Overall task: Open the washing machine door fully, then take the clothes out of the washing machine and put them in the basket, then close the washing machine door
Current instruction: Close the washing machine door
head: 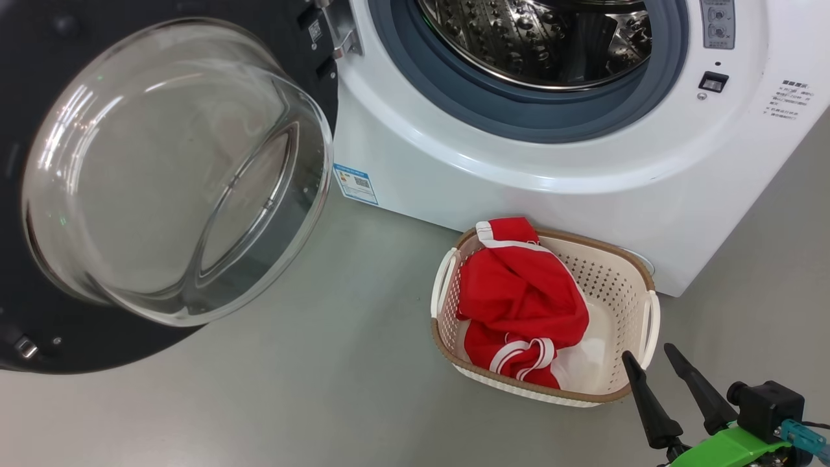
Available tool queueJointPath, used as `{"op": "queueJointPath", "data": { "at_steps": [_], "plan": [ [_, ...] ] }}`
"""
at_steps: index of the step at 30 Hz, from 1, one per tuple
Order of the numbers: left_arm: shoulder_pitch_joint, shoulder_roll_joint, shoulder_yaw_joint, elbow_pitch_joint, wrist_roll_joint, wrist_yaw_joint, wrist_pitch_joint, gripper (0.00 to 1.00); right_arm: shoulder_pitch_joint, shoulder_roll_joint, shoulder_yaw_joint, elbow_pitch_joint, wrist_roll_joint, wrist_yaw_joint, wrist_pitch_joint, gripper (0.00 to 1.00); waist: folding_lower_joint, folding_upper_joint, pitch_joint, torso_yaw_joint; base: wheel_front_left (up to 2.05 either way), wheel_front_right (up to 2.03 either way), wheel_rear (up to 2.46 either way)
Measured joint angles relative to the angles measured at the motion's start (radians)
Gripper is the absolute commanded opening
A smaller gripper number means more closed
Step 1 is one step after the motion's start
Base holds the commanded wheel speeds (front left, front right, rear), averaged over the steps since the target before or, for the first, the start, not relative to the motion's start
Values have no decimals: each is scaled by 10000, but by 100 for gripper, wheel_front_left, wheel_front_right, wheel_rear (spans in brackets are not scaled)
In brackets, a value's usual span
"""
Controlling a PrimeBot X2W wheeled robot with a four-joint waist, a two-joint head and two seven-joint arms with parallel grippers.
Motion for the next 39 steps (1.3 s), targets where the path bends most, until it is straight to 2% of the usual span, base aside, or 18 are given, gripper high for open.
{"op": "queueJointPath", "data": {
  "at_steps": [9, 20, 28, 39],
  "plan": [
    [1390, 311, -667, -1542, -1168, 10, 965, 0, -22, 19, 10, 6, 0, 0, 0, 100, 0, 0, -52, -11, 0, 0, 0],
    [2455, 339, -1469, -3499, -2105, 10, 1313, 0, -30, 63, -13, 21, 0, 0, 0, 100, 0, 0, -250, -74, 0, 0, 0],
    [3334, 382, -2113, -5459, -2853, 10, 1680, 0, -29, 96, -19, 31, 0, 0, 0, 100, 0, 0, -371, -176, 0, 0, 0],
    [3851, 397, -2882, -7242, -3365, 10, 1873, 0, -29, 111, -23, 36, 0, 0, 0, 100, 0, 0, -435, -344, 0, 0, 0]
  ]
}}
